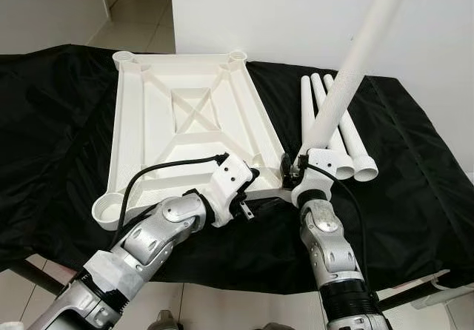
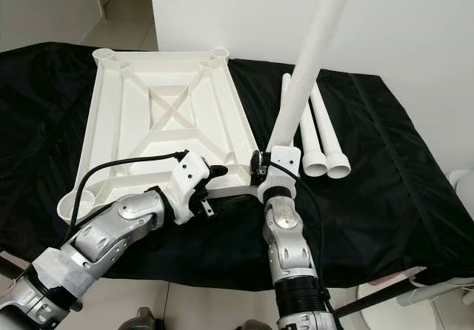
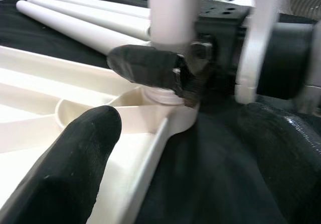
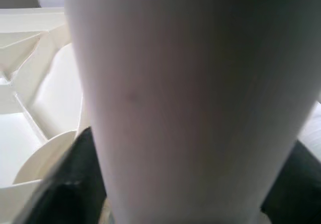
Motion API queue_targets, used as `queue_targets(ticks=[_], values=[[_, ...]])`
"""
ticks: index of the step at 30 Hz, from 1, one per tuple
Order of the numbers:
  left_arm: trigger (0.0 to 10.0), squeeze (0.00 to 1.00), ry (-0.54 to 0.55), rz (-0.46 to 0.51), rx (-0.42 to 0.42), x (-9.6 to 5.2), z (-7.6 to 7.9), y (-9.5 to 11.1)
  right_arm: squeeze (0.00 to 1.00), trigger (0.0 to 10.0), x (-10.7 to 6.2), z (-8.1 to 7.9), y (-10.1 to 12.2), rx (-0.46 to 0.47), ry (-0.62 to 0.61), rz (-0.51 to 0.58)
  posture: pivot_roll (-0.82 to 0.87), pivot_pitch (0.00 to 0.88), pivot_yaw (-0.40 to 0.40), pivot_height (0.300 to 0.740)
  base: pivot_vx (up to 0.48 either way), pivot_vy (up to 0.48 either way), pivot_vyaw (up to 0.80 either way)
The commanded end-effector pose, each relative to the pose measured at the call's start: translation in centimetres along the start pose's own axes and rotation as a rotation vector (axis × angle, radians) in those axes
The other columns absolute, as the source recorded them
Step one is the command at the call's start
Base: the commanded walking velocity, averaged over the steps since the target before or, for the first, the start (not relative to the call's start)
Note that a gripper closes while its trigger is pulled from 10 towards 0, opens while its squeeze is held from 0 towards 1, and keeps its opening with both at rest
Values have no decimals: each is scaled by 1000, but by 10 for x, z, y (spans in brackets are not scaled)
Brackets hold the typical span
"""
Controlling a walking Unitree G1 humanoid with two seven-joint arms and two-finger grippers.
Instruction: Building children table
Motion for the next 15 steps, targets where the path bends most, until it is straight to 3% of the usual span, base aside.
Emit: queue_targets(ticks=[1,3,4,6,7,15], values=[[10000,0,-148,19,9,0,11,2,1000,10000,-1,6,1,4,30,-1,13,0,-53,740,0,0,0],[10000,0,-149,19,10,0,12,2,1000,10000,-2,7,2,8,55,-6,13,0,-53,740,0,0,0],[10000,0,-149,19,10,0,12,1,890,10000,-2,8,3,7,88,-8,13,0,-54,740,0,0,0],[10000,0,-150,19,11,0,12,1,890,10000,-3,9,3,4,121,-15,12,0,-52,740,0,0,0],[10000,0,-150,19,14,0,12,1,0,10000,-4,11,4,-8,174,-24,13,0,-54,740,0,0,0],[10000,0,-151,21,25,1,11,2,0,10000,-9,21,3,-129,437,-69,13,0,-58,740,0,0,0]])
Point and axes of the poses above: a point about 5 cm out from each wrist's last joint towards the gripper, its own x axis pointing out of the wrist towards the gripper, its own y axis along the axis of the wrist's last joint, z = x × y, the point moved 2 cm from there along x, pointing out of the wrist towards the gripper, and after that the axes turned 11 degrees about x, right-handed, at the moved point
